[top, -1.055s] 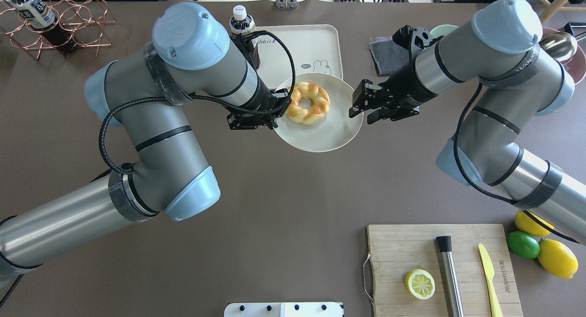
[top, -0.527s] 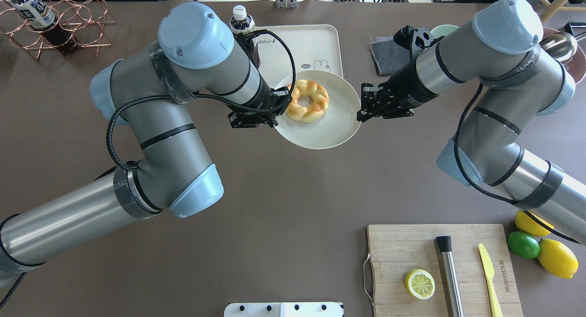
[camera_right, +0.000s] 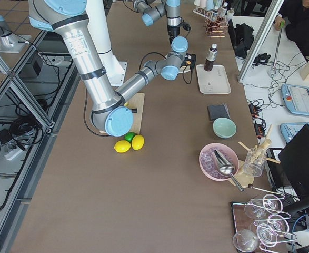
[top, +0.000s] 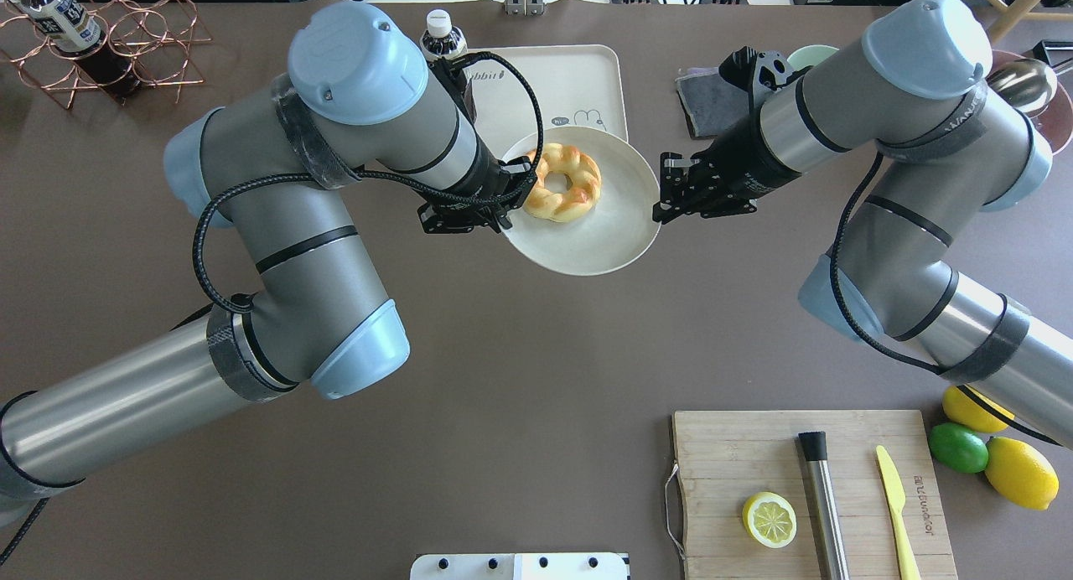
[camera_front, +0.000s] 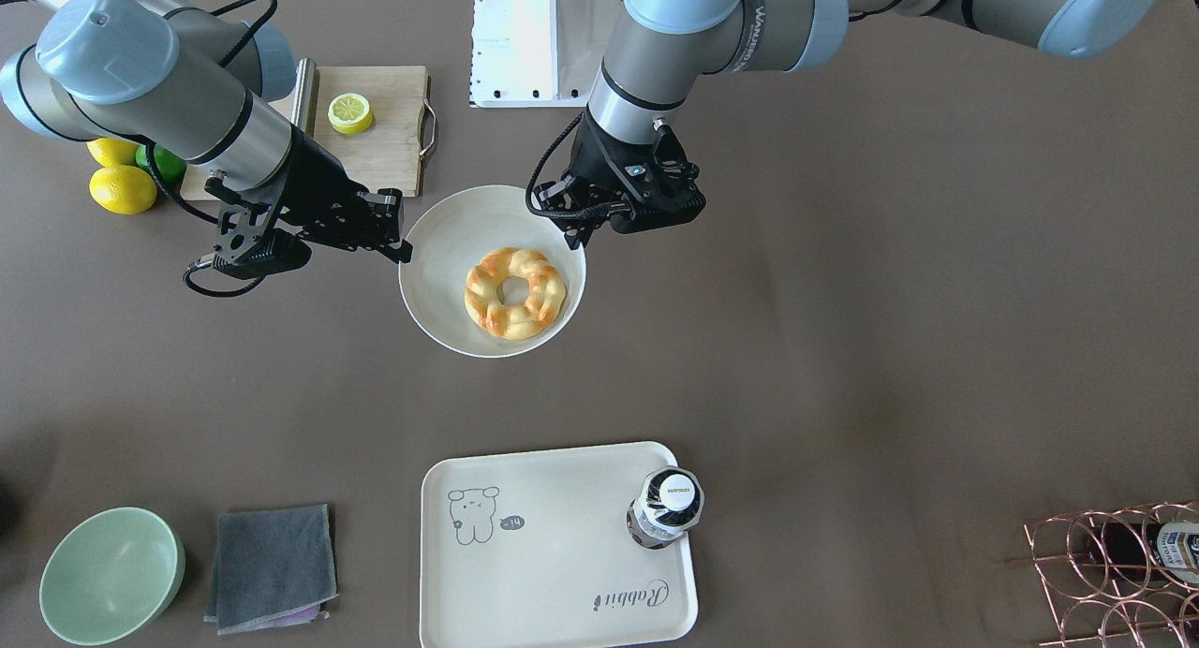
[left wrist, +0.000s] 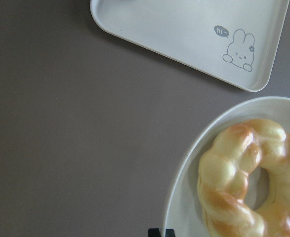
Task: Place donut on tray
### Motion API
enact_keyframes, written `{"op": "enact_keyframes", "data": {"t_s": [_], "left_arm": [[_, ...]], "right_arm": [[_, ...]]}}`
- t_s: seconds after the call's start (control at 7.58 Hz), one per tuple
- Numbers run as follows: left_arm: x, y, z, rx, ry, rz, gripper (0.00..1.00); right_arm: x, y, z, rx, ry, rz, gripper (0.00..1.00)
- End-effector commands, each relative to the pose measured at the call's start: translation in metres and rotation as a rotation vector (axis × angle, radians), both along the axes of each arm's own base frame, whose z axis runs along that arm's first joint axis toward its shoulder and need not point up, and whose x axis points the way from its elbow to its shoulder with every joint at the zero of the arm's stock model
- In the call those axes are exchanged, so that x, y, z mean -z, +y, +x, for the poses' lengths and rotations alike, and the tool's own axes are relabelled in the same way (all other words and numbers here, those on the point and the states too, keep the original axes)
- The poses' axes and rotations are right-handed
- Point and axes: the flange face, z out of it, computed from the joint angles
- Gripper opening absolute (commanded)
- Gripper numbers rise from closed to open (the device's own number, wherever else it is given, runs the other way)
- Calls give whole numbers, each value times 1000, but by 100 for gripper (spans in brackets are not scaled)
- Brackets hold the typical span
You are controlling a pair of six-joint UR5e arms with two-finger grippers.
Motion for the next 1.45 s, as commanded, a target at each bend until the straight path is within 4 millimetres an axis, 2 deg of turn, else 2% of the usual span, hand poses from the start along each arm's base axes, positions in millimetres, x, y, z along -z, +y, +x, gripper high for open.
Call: {"op": "enact_keyframes", "data": {"t_s": [0.0, 0.53, 0.66, 0.92, 1.19, 1.32], "left_arm": [[0, 1, 0, -2, 0, 5, 98], [5, 3, -6, -2, 13, 10, 98], [8, -1, -14, 5, 19, 11, 98], [3, -16, -43, 4, 38, -13, 98], [-13, -29, -86, 4, 58, -28, 98], [-21, -36, -109, 0, 64, -30, 98]], "right_arm": [[0, 0, 0, 0, 2, -2, 0], [-3, -3, -3, -9, 37, -35, 0], [-2, -2, -8, -11, 49, -41, 0], [0, -1, -15, -24, 83, -62, 0], [6, -5, -25, -34, 142, -104, 0], [21, -9, -26, -36, 166, -127, 0]]}}
